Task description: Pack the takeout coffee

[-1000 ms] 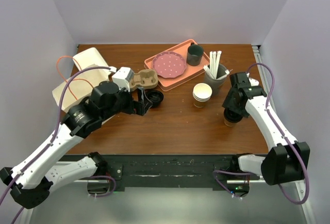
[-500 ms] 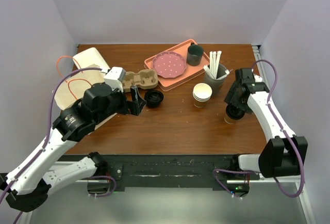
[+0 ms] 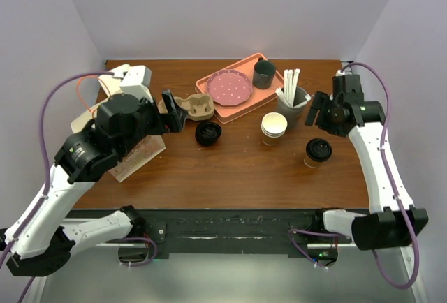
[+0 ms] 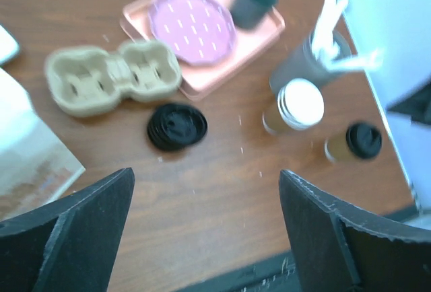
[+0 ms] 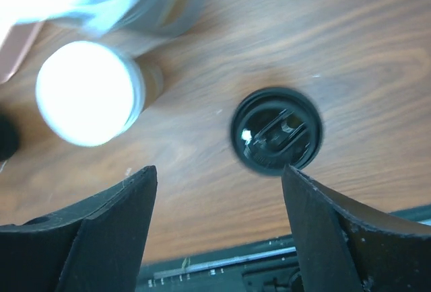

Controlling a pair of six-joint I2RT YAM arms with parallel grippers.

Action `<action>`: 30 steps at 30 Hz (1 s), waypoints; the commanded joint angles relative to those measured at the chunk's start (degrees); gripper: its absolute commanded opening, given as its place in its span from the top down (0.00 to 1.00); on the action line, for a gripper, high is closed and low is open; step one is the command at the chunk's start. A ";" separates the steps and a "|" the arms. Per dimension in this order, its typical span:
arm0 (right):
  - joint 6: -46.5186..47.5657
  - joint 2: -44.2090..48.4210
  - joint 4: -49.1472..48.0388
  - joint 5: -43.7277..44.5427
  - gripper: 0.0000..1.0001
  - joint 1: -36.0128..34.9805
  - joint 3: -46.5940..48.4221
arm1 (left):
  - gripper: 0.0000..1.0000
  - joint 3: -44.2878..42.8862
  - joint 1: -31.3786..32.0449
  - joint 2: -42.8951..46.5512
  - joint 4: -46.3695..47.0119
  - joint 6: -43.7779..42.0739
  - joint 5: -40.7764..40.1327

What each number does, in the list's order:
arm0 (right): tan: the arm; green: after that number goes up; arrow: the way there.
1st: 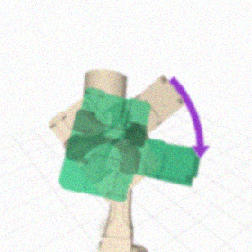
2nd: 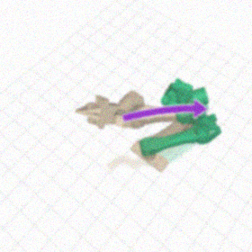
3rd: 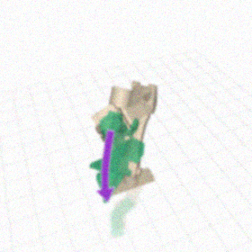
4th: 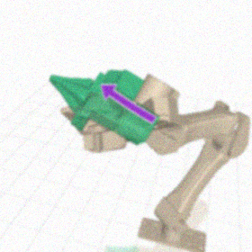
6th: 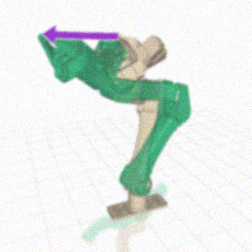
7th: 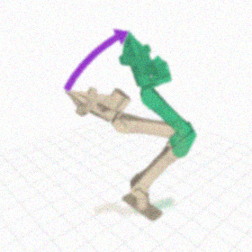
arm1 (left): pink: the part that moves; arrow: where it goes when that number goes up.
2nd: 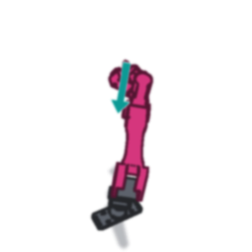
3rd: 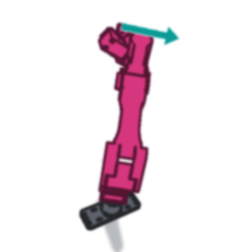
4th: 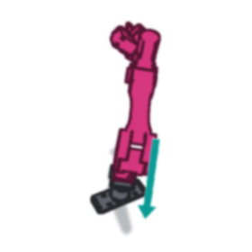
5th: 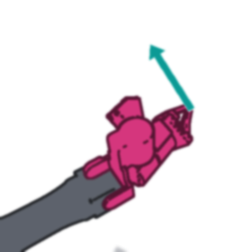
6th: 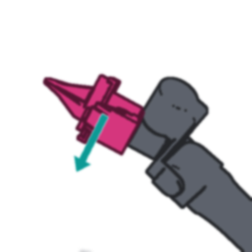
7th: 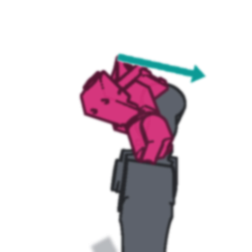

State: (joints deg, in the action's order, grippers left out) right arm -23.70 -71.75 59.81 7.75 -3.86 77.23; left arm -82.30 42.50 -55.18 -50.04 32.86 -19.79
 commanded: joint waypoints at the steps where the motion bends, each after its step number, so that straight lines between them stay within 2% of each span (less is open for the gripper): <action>1: 6.47 7.49 5.66 -13.45 0.25 -1.58 3.37 | 0.14 -9.71 0.04 -3.17 -6.02 -1.03 -12.62; 6: 5.16 11.27 7.25 -17.32 0.28 -5.28 1.00 | 0.21 -18.06 -0.40 -11.08 -16.11 0.53 -29.56; 9: 4.19 13.29 6.64 -20.66 0.28 -6.16 -0.24 | 0.28 -22.54 -5.83 -16.27 -19.99 1.06 -32.06; 11: 3.84 13.56 6.37 -21.28 0.28 -7.04 -0.15 | 0.29 -25.69 -11.79 -19.51 -20.80 0.63 -30.75; 14: 3.84 12.43 5.14 -20.32 0.28 -8.80 0.46 | 0.32 -26.33 -15.94 -21.72 -18.88 -0.51 -30.04; 15: 3.84 11.81 4.79 -20.32 0.28 -9.23 0.90 | 0.33 -26.68 -17.18 -22.34 -18.60 -1.21 -27.00; 18: 4.10 9.17 4.62 -20.49 0.28 -10.29 4.41 | 0.36 -28.00 -18.59 -25.50 -20.36 0.44 -24.77; 21: 4.19 7.41 3.82 -19.97 0.28 -10.91 7.40 | 0.38 -21.78 -19.03 -25.25 -15.98 2.47 -22.76; 24: 4.19 6.01 3.39 -20.23 0.28 -10.99 8.99 | 0.38 -15.53 -19.82 -24.36 -9.65 0.64 -18.80; 27: 4.72 4.34 3.12 -20.23 0.28 -11.52 9.78 | 0.38 -12.97 -20.96 -25.59 -9.28 1.15 -18.27; 30: 4.98 3.02 3.03 -19.97 0.29 -11.96 10.75 | 0.39 -12.53 -21.32 -27.09 -12.70 4.04 -19.58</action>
State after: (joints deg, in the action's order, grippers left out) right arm -19.86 -67.29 64.18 -11.53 -15.07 85.19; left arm -95.35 22.17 -81.49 -63.55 33.54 -39.03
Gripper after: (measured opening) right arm 0.717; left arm 0.618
